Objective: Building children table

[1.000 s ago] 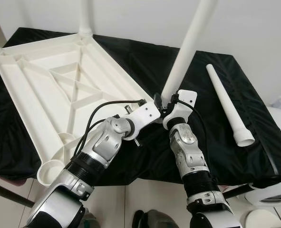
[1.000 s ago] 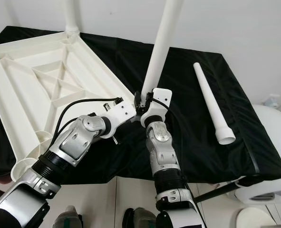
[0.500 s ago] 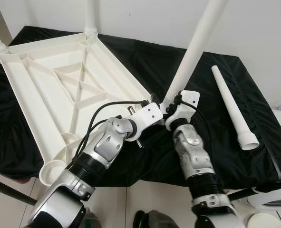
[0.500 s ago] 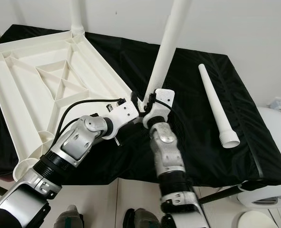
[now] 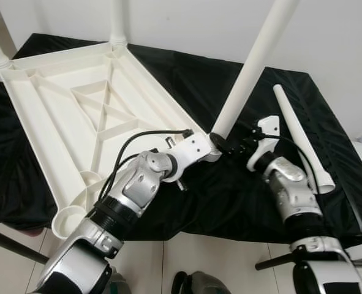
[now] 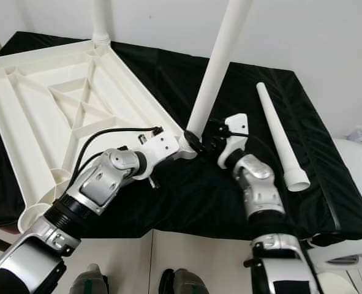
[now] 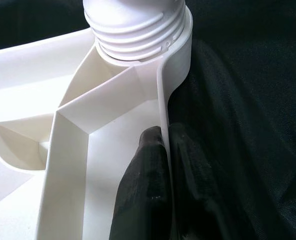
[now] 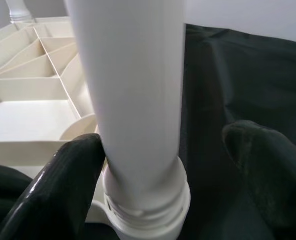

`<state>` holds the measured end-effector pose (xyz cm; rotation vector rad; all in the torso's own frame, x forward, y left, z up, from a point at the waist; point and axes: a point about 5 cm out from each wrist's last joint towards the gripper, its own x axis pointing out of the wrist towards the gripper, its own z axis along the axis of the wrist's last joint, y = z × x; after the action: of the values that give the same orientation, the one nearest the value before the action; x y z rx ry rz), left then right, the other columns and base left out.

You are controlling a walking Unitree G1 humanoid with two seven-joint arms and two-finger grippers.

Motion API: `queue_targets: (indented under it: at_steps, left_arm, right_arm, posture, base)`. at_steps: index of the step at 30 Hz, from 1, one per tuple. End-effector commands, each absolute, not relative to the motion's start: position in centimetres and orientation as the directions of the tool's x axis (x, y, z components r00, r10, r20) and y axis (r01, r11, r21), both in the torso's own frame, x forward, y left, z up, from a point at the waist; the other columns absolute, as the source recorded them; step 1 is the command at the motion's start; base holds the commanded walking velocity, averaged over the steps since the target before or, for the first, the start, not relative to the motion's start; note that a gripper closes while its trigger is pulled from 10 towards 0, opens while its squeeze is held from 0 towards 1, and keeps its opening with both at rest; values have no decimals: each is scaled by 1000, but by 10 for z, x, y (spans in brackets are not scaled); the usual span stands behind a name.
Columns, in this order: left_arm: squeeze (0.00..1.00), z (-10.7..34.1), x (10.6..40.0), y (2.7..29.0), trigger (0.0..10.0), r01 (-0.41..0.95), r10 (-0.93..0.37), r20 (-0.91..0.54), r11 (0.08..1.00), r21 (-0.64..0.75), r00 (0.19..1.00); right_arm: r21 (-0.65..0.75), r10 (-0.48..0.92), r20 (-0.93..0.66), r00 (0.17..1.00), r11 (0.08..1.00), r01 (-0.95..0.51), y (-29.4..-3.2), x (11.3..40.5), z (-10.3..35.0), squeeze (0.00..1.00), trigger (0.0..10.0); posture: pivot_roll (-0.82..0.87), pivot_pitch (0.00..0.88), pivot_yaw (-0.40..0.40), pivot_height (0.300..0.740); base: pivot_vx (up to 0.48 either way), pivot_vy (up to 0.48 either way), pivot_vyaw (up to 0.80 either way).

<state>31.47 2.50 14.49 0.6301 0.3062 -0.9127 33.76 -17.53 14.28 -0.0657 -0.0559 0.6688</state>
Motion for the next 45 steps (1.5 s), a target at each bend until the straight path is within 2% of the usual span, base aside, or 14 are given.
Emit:
queue_targets:
  at_steps: [1,10,21,22,23,24,25,26,36,37,45]
  left_arm:
    - [0,153,315,16,10000,812,-662,-476,414,411,579]
    - [0,155,315,18,10000,811,-660,-477,412,415,580]
    - [0,155,315,17,10000,811,-662,-476,410,417,579]
    - [0,155,315,17,10000,811,-661,-476,410,417,579]
    - [0,155,315,17,10000,811,-661,-476,410,417,580]
    - [0,155,315,17,10000,811,-661,-476,410,417,580]
    - [0,155,315,17,10000,811,-661,-477,410,417,580]
    - [0,155,314,17,10000,811,-660,-478,410,417,580]
    - [0,154,314,17,10000,814,-662,-479,407,415,576]
    - [0,153,313,16,10000,815,-664,-479,405,415,574]
    - [0,152,311,14,10000,819,-669,-479,400,412,568]
  right_arm:
    - [-87,650,-7,760,757,-648,-178,337,138,0,10000]
    - [-97,721,-32,692,687,-721,-176,348,140,0,10000]
    - [-96,698,12,716,714,-694,-164,361,144,0,10000]
    - [-90,691,16,723,721,-687,-164,361,144,0,9373]
    - [-90,684,19,729,727,-681,-163,362,143,0,4980]
    - [-90,684,19,729,727,-681,-163,362,143,0,4980]
    - [-81,676,19,737,736,-673,-164,363,142,0,3647]
    - [-77,671,19,741,740,-669,-164,363,141,0,0]
    - [-86,678,-1,735,732,-676,-175,357,133,0,0]
    - [-81,675,-14,737,734,-674,-179,355,130,0,10000]
    - [-30,633,26,774,775,-632,-171,351,123,0,10000]
  posture:
    - [72,25,-107,740]
    - [79,23,-98,740]
    - [87,24,-98,740]
    - [88,23,-98,740]
    - [88,23,-98,740]
    - [88,23,-98,740]
    - [89,22,-99,740]
    - [90,21,-100,740]
    - [84,12,-103,740]
    - [82,11,-104,740]
    - [80,3,-108,740]
  base:
    - [0,0,0]
    - [0,0,0]
    - [0,0,0]
    - [0,0,0]
    - [0,0,0]
    - [0,0,0]
    - [0,0,0]
    - [0,0,0]
    - [0,0,0]
    - [0,0,0]
    - [0,0,0]
